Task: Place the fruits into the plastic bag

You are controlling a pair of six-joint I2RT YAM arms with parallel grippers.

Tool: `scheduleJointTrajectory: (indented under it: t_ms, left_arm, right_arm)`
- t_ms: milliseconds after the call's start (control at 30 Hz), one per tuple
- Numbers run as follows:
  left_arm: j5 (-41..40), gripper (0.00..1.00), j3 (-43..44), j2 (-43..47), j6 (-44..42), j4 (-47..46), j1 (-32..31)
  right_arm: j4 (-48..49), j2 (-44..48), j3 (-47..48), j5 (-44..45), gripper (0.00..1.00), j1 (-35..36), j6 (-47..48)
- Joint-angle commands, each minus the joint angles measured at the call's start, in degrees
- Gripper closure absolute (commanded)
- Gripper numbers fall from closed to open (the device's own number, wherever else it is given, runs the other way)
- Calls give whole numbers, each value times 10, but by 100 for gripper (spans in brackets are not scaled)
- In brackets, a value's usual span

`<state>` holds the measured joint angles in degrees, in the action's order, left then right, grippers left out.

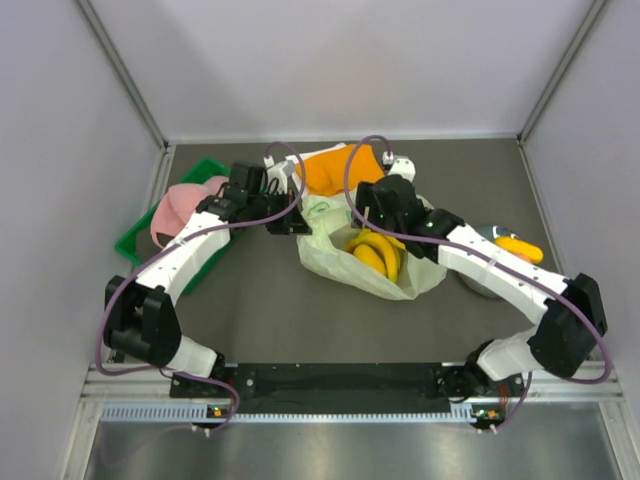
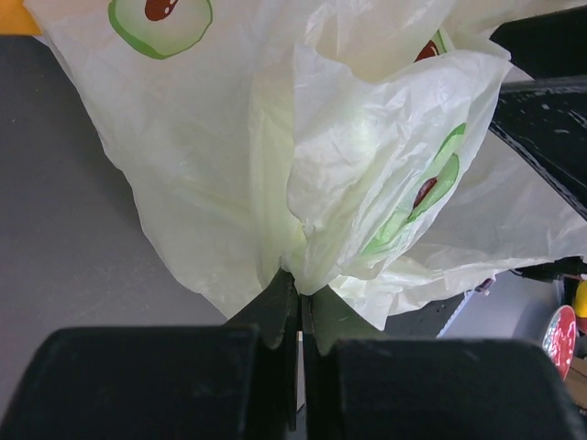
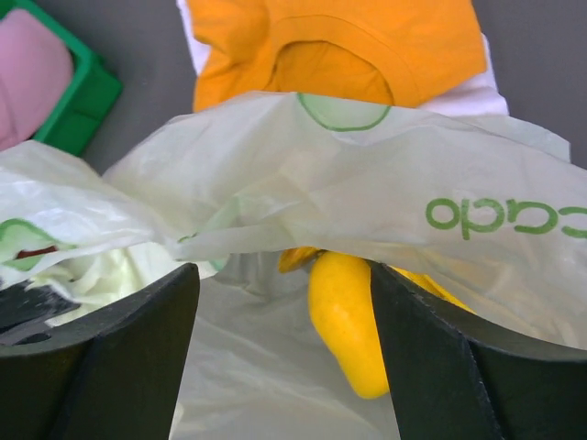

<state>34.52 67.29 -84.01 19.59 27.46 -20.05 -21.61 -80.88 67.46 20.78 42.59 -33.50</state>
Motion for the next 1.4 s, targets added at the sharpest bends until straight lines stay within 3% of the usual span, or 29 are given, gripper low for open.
scheduleJointTrajectory:
  t_ms: [0,200,333,700,900,1100,1367]
  left_arm:
    - [7,100,14,17,-2,-8,-2]
    - [6,100,13,17,-1,-9,-2]
    - [5,100,13,18,-1,-10,-2]
    - [6,100,13,18,0,-10,-3]
    - [6,100,12,16,0,-11,-3]
    - [4,100,12,12,-2,-10,-3]
    - [5,100,12,9,-3,-11,-3]
  right_arm:
    - [37,47,-15,-50,25,2,11]
    - [87,77,-15,-220,25,2,43]
    - [90,106,-15,-266,25,2,45]
    - [-91,236,39,-22,22,-21,91]
    - [-196,253,49,-16,21,-157,64]
    - [-204,302,-2,65,11,-239,62]
    - [-182,329,-83,64,4,-380,41]
